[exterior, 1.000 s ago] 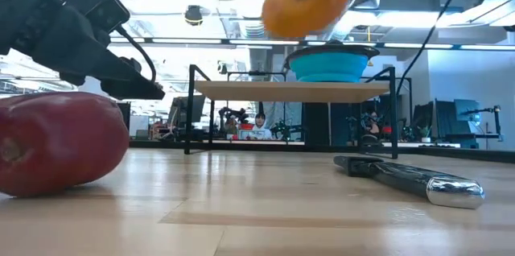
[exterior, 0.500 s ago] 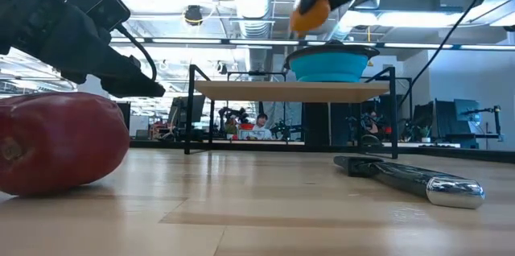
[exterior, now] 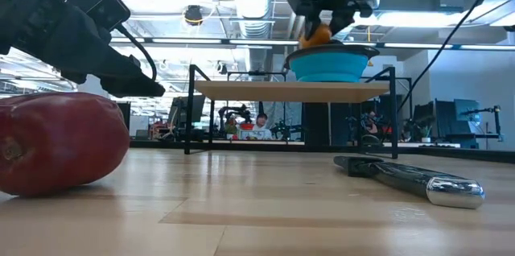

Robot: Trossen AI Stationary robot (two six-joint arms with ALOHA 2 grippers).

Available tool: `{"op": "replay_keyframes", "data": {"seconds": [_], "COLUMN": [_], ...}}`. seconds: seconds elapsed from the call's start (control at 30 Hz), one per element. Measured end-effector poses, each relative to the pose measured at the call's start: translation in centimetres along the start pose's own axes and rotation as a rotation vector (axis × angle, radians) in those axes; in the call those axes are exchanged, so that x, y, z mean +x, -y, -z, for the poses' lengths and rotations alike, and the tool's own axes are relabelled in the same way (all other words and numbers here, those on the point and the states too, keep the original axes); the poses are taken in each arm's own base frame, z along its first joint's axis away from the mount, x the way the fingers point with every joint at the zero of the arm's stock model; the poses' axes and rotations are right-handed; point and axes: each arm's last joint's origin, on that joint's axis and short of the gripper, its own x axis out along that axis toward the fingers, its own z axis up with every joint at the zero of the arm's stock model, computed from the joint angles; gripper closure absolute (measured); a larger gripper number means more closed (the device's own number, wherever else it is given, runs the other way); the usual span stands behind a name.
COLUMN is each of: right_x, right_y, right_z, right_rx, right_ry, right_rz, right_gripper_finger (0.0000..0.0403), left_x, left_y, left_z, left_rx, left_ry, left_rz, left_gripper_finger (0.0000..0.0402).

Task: Pick & Place Fruit
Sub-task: Put the yellow mango into the blue strainer bowl on the shelf

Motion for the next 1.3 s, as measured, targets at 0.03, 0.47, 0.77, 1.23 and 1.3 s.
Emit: {"op": "replay_keyframes", "data": {"seconds": [0.03, 0.47, 0.77, 1.23, 1.3], "right_x": [0.3, 1.5, 1.5, 2.0, 2.1], "right_y": [-0.2, -0.3, -0.1, 0.9, 1.1], "right_z": [0.0, 0.4, 0.1, 0.3, 0.3], "right_rx": [0.005, -0.058, -0.104, -0.147, -0.157], "right_ry": [0.000, -0.057, -0.016, -0.036, -0.053], "right_rz": [-0.001, -0.014, 0.044, 0.127, 0.120], "right_gripper_finger": [0.0173, 0.0112, 0.0062, 0.0091, 0.0091], "left_x": [0.0, 0.0, 0.0, 0.0, 0.0], "left_y": [0.0, 0.0, 0.0, 0.0, 0.0], "left_z": [0.0, 0.0, 0.0, 0.0, 0.0], "left_rx": [0.000, 0.000, 0.000, 0.000, -0.001], "left_ry": [0.000, 0.000, 0.000, 0.000, 0.000], "left_rz": [0.000, 0.001, 0.001, 0.002, 0.002], "left_gripper_finger": [0.0082, 0.0082, 0.0082, 0.0082, 0.0082]}}
